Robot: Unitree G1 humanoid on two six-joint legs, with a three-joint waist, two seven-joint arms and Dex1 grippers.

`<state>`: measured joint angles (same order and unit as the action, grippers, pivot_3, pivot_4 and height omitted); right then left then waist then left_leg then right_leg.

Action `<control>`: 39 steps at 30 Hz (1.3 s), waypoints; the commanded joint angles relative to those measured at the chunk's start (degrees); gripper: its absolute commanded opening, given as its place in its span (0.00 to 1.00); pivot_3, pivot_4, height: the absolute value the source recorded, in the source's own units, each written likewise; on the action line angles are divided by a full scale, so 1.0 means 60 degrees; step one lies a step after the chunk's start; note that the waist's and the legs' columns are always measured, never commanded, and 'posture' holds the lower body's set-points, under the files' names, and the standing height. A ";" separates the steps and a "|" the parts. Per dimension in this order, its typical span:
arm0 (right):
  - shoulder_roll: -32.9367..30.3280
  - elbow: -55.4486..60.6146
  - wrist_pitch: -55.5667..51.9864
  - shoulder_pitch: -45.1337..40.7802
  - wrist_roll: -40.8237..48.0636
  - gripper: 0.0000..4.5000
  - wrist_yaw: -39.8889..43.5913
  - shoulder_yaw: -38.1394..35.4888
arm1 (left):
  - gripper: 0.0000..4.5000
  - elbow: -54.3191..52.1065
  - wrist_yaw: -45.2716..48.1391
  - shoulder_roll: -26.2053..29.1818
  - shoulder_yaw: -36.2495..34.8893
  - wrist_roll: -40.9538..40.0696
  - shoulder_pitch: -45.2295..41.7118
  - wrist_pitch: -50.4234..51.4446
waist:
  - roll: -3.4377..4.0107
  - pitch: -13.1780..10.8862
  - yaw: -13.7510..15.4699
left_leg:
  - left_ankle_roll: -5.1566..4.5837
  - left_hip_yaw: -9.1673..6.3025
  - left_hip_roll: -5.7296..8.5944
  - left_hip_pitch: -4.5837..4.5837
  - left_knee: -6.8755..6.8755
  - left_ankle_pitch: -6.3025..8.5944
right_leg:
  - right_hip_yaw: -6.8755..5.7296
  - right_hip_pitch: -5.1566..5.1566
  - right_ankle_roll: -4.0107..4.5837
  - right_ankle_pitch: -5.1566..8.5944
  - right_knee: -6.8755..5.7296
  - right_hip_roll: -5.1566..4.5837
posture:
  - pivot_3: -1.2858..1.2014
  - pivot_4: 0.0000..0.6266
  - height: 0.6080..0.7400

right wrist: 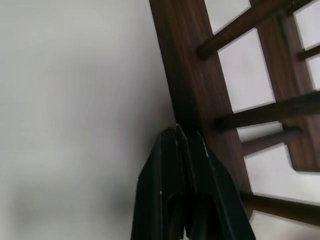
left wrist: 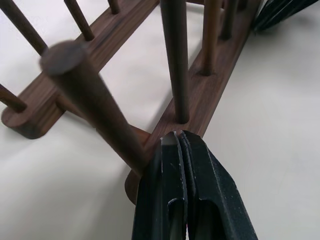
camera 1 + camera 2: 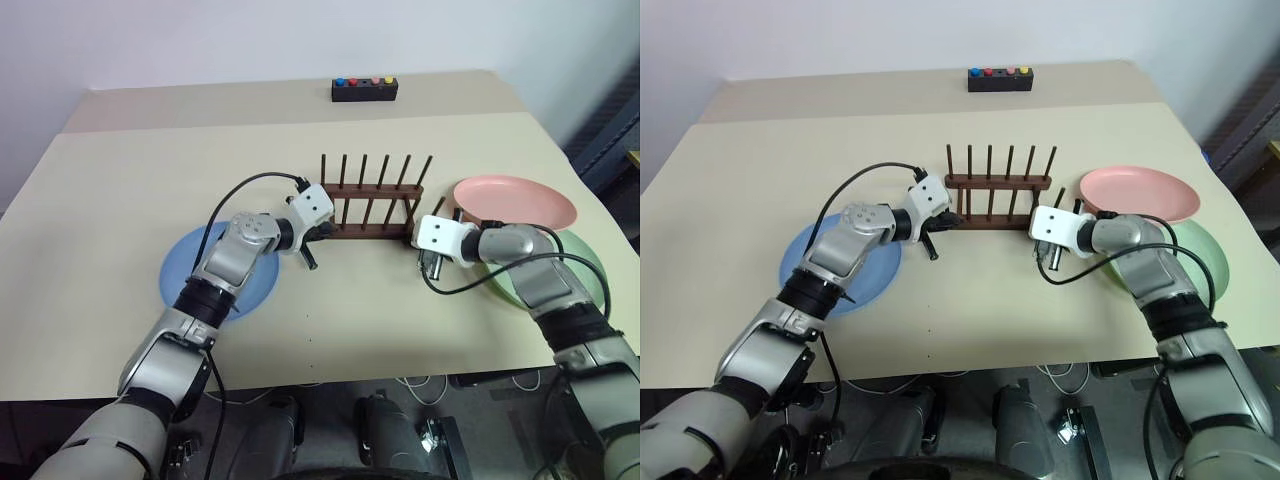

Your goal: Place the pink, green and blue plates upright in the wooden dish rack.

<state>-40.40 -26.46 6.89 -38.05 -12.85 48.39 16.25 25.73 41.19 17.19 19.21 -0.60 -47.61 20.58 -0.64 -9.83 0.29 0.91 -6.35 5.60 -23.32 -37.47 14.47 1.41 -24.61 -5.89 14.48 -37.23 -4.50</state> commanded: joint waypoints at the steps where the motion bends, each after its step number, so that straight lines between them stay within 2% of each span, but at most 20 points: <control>1: 0.0364 -0.0961 0.0832 -0.0747 -0.0370 0.00 -0.0587 0.0054 | 0.01 0.0633 -0.0411 -0.0147 -0.0457 0.0142 -0.0395 -0.0156 | 0.0000 0.0000 -0.0007 | 0.0000 0.0000 0.0000 0.0000 0.0001 0.0000 | 0.0000 0.0000 0.0000 0.0000 0.0001 0.0000 | 0.52 0.24 1.00; 10: 0.0982 -0.3135 0.2144 -0.1909 -0.1386 0.00 -0.2110 0.0370 | 0.01 0.1884 -0.0620 -0.0068 -0.0687 0.0475 -0.0850 -0.1195 | 0.0000 0.0000 -0.0098 | 0.0005 -0.0003 0.0003 -0.0001 0.0007 -0.0003 | 0.0000 -0.0004 0.0000 0.0000 -0.0001 0.0000 | 0.52 0.24 1.00; 19: 0.1275 -0.3292 0.2385 -0.1972 -0.1296 0.00 -0.2382 0.0272 | 0.01 0.2996 -0.0482 -0.0400 -0.1059 0.0398 -0.1391 -0.2300 | 0.0000 0.0000 -0.0201 | 0.0015 -0.0005 0.0004 -0.0003 0.0020 -0.0009 | 0.0000 -0.0016 -0.0001 0.0000 -0.0006 0.0000 | 0.52 0.24 1.00; 28: 0.1263 -0.3390 0.2447 -0.2023 -0.1638 0.00 -0.3057 0.0336 | 0.01 0.3107 -0.0207 -0.0389 -0.1087 0.0462 -0.1241 -0.2661 | 0.0000 0.0000 -0.0210 | 0.0015 -0.0006 0.0005 -0.0004 0.0022 -0.0009 | 0.0001 -0.0020 -0.0001 0.0000 -0.0007 0.0001 | 0.52 0.24 1.00; 32: 0.1289 -0.3025 0.2337 -0.1773 -0.1154 0.00 -0.2538 0.0138 | 0.01 0.2566 0.0294 -0.0392 -0.1330 0.0059 -0.1106 -0.2547 | 0.0000 0.0000 -0.0215 | 0.0015 -0.0005 0.0005 -0.0005 0.0022 -0.0009 | 0.0001 -0.0021 -0.0001 0.0000 -0.0006 0.0001 | 0.52 0.24 1.00; 36: 0.1427 -0.2322 0.1639 -0.1444 0.0308 0.00 -0.1197 -0.0525 | 0.01 0.1325 0.1069 -0.0312 -0.1654 -0.0620 -0.0665 -0.1666 | 0.0000 0.0000 -0.0218 | 0.0015 -0.0006 0.0004 -0.0007 0.0022 -0.0009 | 0.0001 -0.0021 -0.0001 0.0000 -0.0005 0.0000 | 0.52 0.24 1.00; 37: 0.1525 -0.2072 0.1229 -0.1384 0.0928 0.00 -0.0758 -0.0837 | 0.06 0.0842 0.1319 -0.0211 -0.1628 -0.0734 -0.0501 -0.1390 | 0.0000 0.0000 -0.0228 | 0.0015 -0.0006 0.0004 -0.0007 0.0022 -0.0009 | 0.0002 -0.0021 -0.0001 0.0000 -0.0005 0.0000 | 0.52 0.24 1.00; 39: 0.1625 -0.1497 0.0210 -0.1261 0.2068 0.12 0.0119 -0.1400 | 0.21 -0.0289 0.1865 0.0037 -0.1624 -0.1095 -0.0143 -0.0525 | 0.0001 0.0000 -0.0250 | 0.0015 -0.0007 0.0000 -0.0007 0.0023 -0.0009 | 0.0002 -0.0020 -0.0001 0.0000 -0.0006 0.0000 | 0.52 0.24 1.00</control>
<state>-30.88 -39.50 11.79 -45.32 -6.29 45.51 11.46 29.70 50.02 16.31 10.48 -4.73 -48.60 14.44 -0.64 -9.83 -1.22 0.99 -6.41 5.58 -23.36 -37.33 14.41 1.42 -24.74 -5.90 14.48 -37.26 -4.50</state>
